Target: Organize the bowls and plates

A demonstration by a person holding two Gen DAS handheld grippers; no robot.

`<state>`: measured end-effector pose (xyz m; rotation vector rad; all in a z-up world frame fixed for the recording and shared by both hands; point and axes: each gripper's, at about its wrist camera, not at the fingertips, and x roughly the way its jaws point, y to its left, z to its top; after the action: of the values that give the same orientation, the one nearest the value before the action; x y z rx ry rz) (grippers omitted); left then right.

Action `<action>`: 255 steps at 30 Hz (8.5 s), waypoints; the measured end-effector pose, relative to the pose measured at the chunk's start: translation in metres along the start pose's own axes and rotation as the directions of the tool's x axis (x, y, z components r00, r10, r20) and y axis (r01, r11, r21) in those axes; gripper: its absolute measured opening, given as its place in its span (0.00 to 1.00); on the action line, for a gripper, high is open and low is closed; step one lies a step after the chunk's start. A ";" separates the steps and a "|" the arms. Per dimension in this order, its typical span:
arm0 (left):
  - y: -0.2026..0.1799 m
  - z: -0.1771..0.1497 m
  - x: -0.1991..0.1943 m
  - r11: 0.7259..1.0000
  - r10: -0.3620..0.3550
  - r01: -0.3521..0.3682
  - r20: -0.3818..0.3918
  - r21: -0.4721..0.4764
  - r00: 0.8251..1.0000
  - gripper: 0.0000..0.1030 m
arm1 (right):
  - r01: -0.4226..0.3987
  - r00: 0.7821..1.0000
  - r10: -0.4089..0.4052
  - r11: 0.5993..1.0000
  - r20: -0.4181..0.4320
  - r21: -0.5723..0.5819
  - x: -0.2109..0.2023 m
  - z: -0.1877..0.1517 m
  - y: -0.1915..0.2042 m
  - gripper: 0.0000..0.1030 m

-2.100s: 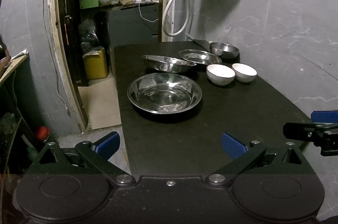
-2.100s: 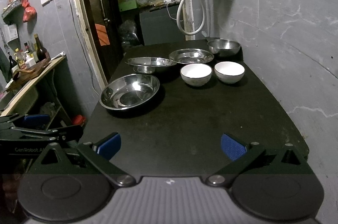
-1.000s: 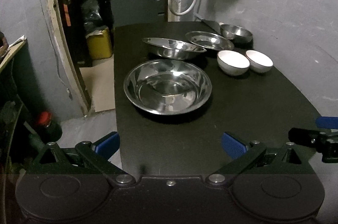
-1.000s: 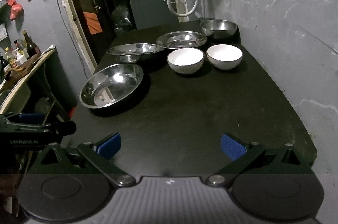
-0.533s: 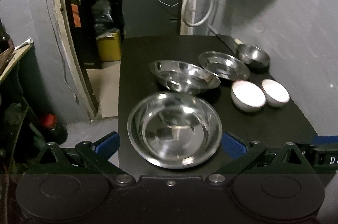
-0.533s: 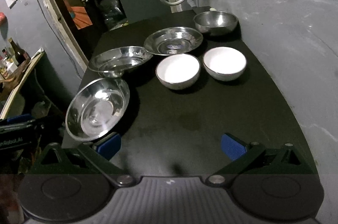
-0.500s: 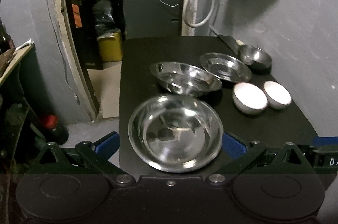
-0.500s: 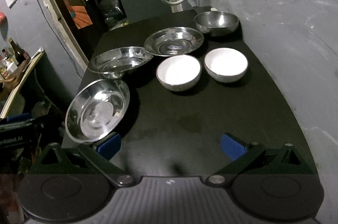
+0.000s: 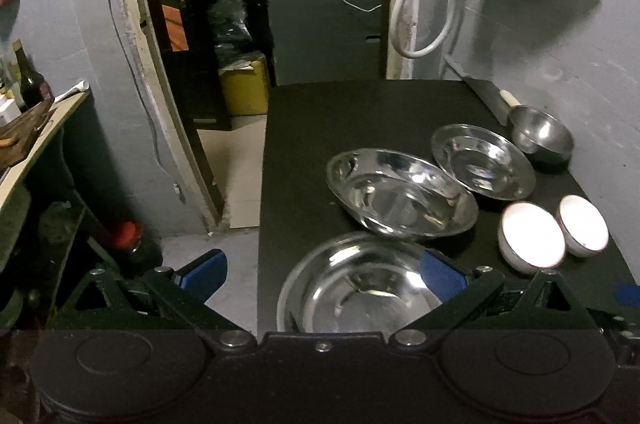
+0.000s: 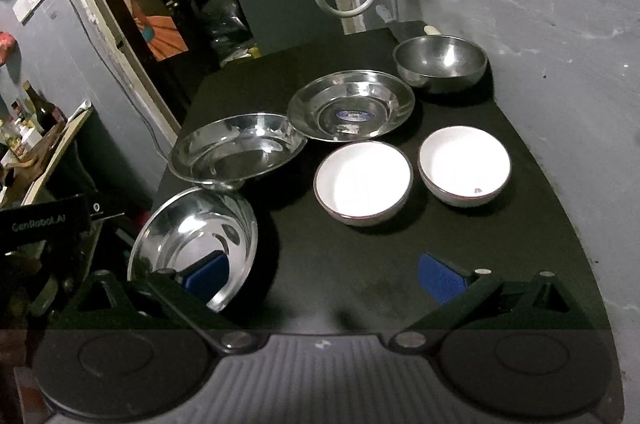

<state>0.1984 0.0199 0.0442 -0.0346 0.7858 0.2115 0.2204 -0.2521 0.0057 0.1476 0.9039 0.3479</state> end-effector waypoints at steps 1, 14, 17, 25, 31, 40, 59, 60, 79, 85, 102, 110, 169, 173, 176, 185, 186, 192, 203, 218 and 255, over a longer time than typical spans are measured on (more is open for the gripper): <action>0.002 0.002 0.002 1.000 0.000 0.000 -0.001 0.001 1.000 0.99 | 0.003 1.000 -0.003 1.000 -0.002 0.004 0.002 0.001 0.001 1.00; 0.049 0.040 0.069 0.994 -0.104 0.105 -0.026 0.027 0.994 0.99 | -0.015 0.996 0.006 0.994 0.086 0.109 0.019 0.011 0.040 1.00; 0.056 0.053 0.087 0.990 -0.131 0.133 -0.030 0.047 0.991 0.99 | -0.041 0.993 0.026 0.990 0.111 0.134 0.027 0.014 0.050 1.00; 0.063 0.077 0.144 0.974 -0.210 0.218 -0.124 0.056 0.970 0.99 | -0.035 0.992 0.007 0.974 0.128 0.224 0.060 0.024 0.061 0.99; 0.052 0.085 0.167 0.966 -0.214 0.235 -0.178 0.111 0.961 0.99 | -0.020 0.990 -0.025 0.948 0.138 0.317 0.081 0.033 0.053 0.91; 0.042 0.090 0.182 0.953 -0.254 0.284 -0.226 0.110 0.940 0.81 | -0.023 0.992 -0.028 0.916 0.122 0.400 0.105 0.037 0.043 0.73; 0.046 0.084 0.185 0.940 -0.320 0.339 -0.262 0.032 0.911 0.14 | -0.043 0.994 -0.001 0.920 0.112 0.389 0.113 0.039 0.048 0.23; 0.046 0.084 0.184 0.939 -0.322 0.342 -0.260 0.034 0.910 0.13 | -0.041 0.994 -0.002 0.921 0.110 0.386 0.114 0.040 0.048 0.23; 0.058 0.074 0.147 0.933 -0.349 0.359 -0.212 0.011 0.913 0.13 | -0.079 0.989 0.033 0.944 0.145 0.321 0.092 0.035 0.052 0.22; 0.065 0.063 0.122 0.926 -0.370 0.377 -0.200 -0.001 0.907 0.13 | -0.104 0.987 0.062 0.952 0.151 0.286 0.071 0.022 0.053 0.22; 0.064 0.007 0.074 0.924 -0.302 0.345 -0.238 0.167 0.923 0.15 | -0.121 0.992 0.112 0.972 0.053 0.203 0.034 -0.029 0.069 0.23; 0.057 -0.005 0.071 0.918 -0.254 0.313 -0.246 0.243 0.935 0.15 | -0.109 0.994 0.110 0.978 0.004 0.180 0.034 -0.038 0.074 0.25; 0.034 0.062 0.111 0.926 -0.376 0.375 0.042 0.030 0.926 0.99 | 0.175 0.961 -0.193 0.979 0.199 0.107 0.003 -0.015 0.061 1.00; 0.012 0.081 0.134 0.916 -0.397 0.397 -0.002 0.057 0.918 0.99 | 0.192 0.957 -0.211 0.975 0.201 0.110 0.015 0.009 0.035 1.00; -0.007 0.089 0.152 0.910 -0.411 0.412 -0.024 0.057 0.911 0.99 | 0.172 0.957 -0.202 0.973 0.208 0.151 0.028 0.031 0.009 1.00; -0.062 0.104 0.198 0.920 -0.382 0.384 -0.048 0.081 0.923 0.99 | 0.148 0.966 -0.175 0.978 0.193 0.146 0.083 0.078 -0.051 1.00; -0.065 0.103 0.203 0.921 -0.378 0.382 -0.054 0.080 0.924 0.99 | 0.142 0.968 -0.168 0.979 0.187 0.142 0.088 0.082 -0.055 0.99; -0.080 0.098 0.222 0.930 -0.361 0.365 -0.087 0.035 0.928 0.93 | 0.123 0.981 -0.136 0.988 0.141 0.096 0.118 0.097 -0.067 0.86; -0.092 0.097 0.240 0.935 -0.355 0.353 -0.130 -0.038 0.926 0.67 | 0.085 0.991 -0.089 0.995 0.095 0.047 0.154 0.118 -0.068 0.66; -0.095 0.094 0.244 0.913 -0.407 0.406 -0.133 -0.041 0.904 0.26 | 0.084 0.993 -0.088 0.995 0.079 0.058 0.164 0.113 -0.071 0.28; 0.043 0.055 0.109 0.883 -0.463 0.463 -0.028 0.078 0.886 0.24 | 0.011 0.978 -0.017 0.999 0.209 0.031 0.048 0.032 0.070 0.26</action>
<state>0.3033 0.0876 0.0080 -0.1439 0.7718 -0.2784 0.2572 -0.1688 0.0086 0.2014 0.7021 0.2999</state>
